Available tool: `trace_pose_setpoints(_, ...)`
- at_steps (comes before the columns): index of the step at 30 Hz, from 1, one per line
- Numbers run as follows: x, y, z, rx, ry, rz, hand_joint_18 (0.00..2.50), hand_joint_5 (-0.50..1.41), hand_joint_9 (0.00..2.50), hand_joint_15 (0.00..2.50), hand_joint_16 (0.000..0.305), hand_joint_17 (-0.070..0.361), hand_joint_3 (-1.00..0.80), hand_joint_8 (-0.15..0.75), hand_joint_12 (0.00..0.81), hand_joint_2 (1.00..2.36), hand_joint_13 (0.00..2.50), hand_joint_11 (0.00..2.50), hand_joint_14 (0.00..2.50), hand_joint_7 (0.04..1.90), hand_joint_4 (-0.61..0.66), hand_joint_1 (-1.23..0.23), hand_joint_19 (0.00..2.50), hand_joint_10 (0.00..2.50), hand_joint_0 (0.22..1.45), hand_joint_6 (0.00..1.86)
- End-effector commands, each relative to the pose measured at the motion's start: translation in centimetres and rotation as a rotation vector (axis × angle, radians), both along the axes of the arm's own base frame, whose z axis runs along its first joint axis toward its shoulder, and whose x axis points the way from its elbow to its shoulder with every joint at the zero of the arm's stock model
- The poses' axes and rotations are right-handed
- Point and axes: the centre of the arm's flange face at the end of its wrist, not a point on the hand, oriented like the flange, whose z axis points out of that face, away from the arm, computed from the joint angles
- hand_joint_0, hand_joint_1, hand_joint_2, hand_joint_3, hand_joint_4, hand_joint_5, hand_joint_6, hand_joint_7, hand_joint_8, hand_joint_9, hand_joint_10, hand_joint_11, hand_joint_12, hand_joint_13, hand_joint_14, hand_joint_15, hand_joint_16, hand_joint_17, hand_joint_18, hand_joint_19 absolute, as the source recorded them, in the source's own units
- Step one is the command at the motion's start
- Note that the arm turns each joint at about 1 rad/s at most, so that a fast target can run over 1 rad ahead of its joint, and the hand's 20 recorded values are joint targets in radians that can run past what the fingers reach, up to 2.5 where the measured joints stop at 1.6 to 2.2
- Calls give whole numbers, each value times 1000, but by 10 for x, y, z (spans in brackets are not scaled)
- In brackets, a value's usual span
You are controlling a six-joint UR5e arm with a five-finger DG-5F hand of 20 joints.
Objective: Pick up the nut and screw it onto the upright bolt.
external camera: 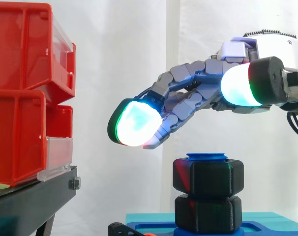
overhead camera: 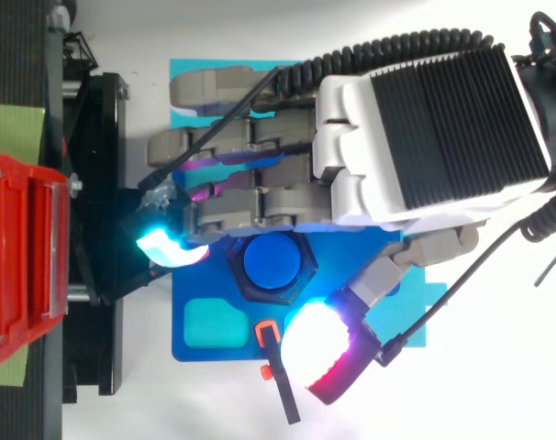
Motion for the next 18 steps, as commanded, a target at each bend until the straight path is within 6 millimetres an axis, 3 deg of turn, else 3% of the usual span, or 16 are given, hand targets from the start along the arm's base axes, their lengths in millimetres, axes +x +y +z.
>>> trace_pose_setpoints(1, 1, 3, 0, 0, 0, 0, 0, -149, 482, 0, 38, 85, -500, 207, 316, 1000, 204, 0, 0, 667, 159, -259, 0, 0, 463, 502)
trace_pose_setpoints(6, -1, 5, -2, 0, 14, 3, 0, -135, 514, 0, 38, 87, -500, 223, 325, 1000, 233, 0, 0, 754, 176, -259, 0, 0, 464, 502)
trace_pose_setpoints(18, -2, 8, -4, -2, 33, 2, 0, -132, 566, 0, 39, 88, -500, 234, 326, 1000, 283, 0, 0, 756, 187, -270, 0, 0, 469, 503)
